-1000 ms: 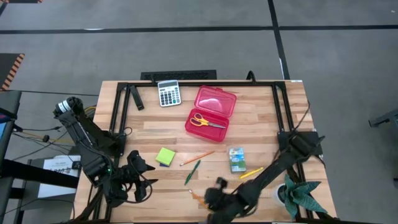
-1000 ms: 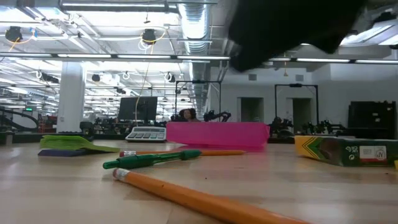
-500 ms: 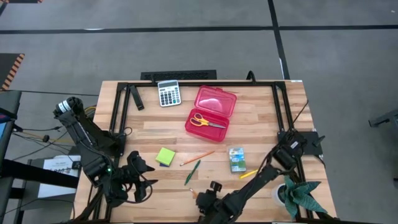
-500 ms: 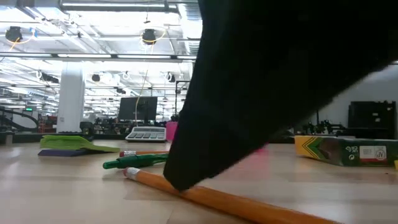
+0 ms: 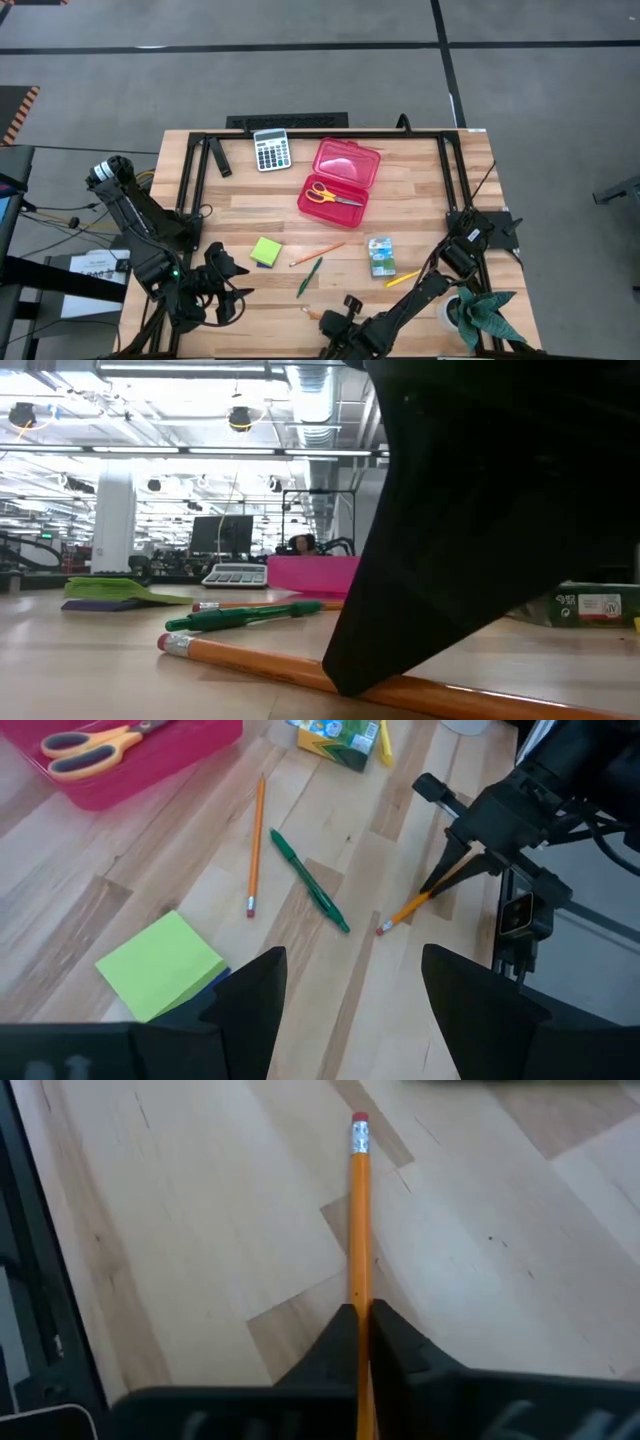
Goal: Pack school essentials
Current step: Put the bottom pencil into the supply box, then put the bottom yellow pencil into the supply box
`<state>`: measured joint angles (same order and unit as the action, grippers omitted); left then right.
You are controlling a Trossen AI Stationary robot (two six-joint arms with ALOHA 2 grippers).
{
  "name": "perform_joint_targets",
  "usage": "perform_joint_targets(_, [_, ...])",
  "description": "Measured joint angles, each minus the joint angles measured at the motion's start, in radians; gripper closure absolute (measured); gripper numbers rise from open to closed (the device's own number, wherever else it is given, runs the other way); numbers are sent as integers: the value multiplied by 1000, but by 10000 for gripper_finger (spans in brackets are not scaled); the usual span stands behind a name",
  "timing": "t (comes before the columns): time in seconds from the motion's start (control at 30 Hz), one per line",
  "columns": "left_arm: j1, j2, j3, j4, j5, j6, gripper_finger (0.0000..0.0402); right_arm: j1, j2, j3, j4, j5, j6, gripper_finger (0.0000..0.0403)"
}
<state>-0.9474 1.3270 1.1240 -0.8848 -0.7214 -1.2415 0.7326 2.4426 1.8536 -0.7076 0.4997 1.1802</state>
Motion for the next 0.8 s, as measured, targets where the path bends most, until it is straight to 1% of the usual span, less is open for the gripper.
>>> perform_joint_targets(0.07, [0, 0, 0, 0, -1, 0, 173, -2, -6, -3, -5, 4, 3, 385])
perform_joint_targets(0.2, [0, 0, 0, 0, -2, 0, 173, -6, -34, -7, -16, 11, -24, 398])
perform_joint_targets(0.33, [0, 0, 0, 1, -25, 0, 173, -17, -67, -12, -77, 16, -33, 397])
perform_joint_targets(0.6, [0, 0, 0, 1, -39, 3, 173, -42, -156, -14, -226, 92, -64, 402])
perform_joint_targets(0.8, [0, 0, 0, 2, -52, 3, 173, -66, -208, -14, -245, 117, -85, 401])
